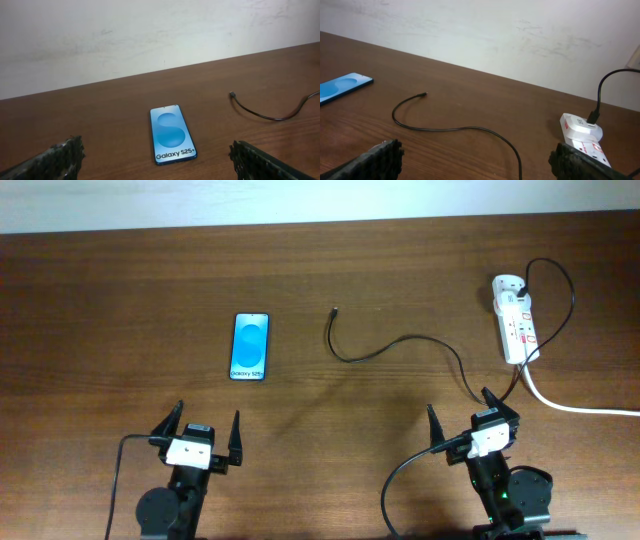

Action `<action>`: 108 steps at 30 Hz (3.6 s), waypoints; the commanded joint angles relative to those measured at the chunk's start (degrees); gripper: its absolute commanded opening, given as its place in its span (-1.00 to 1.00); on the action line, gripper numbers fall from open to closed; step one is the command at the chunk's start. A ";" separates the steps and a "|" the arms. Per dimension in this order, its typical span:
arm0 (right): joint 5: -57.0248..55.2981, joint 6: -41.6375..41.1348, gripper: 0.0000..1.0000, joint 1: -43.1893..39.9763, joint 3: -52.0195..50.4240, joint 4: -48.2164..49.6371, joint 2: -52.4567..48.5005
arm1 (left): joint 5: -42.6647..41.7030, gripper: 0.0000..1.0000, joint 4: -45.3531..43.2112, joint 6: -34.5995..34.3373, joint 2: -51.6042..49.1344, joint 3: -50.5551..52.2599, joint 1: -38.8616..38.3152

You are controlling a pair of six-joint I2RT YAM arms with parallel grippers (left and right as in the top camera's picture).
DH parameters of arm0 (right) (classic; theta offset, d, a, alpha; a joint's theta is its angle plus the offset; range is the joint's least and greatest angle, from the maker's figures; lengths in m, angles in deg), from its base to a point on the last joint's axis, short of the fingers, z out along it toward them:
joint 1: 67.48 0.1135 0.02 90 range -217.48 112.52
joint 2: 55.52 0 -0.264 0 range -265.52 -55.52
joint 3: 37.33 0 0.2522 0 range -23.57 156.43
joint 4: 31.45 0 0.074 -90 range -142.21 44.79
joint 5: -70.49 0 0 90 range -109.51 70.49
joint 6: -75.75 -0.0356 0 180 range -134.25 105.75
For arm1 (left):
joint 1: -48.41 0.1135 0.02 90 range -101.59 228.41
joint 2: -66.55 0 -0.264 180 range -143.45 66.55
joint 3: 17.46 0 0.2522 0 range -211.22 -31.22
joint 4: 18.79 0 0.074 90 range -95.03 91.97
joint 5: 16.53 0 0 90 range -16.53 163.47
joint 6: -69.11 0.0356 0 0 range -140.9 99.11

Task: Plug charger to phone and switch on socket

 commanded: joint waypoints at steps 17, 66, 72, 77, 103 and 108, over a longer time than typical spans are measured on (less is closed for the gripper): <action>-0.09 0.15 0.97 -0.22 -0.31 -0.33 0.44 | 0.26 0.98 0.31 0.94 0.48 0.13 0.31; -0.09 0.15 0.97 -0.22 -0.31 -0.33 0.44 | -0.70 0.99 -0.57 0.50 0.50 0.13 0.28; -0.09 0.15 0.97 -0.22 -0.31 -0.33 0.44 | 2.16 0.98 -0.57 1.20 0.44 0.07 0.31; -0.09 0.15 0.97 -0.22 -0.31 -0.33 0.44 | 2.19 0.98 -0.55 1.18 -5.09 -4.83 0.31; -0.09 0.15 0.97 -0.22 -0.31 -0.33 0.44 | -14.99 0.99 48.83 1.33 -94.88 -96.67 0.39; -0.09 0.15 0.97 -0.22 -0.31 -0.33 0.44 | 2.54 0.99 51.10 -16.59 -99.32 -96.65 -1.62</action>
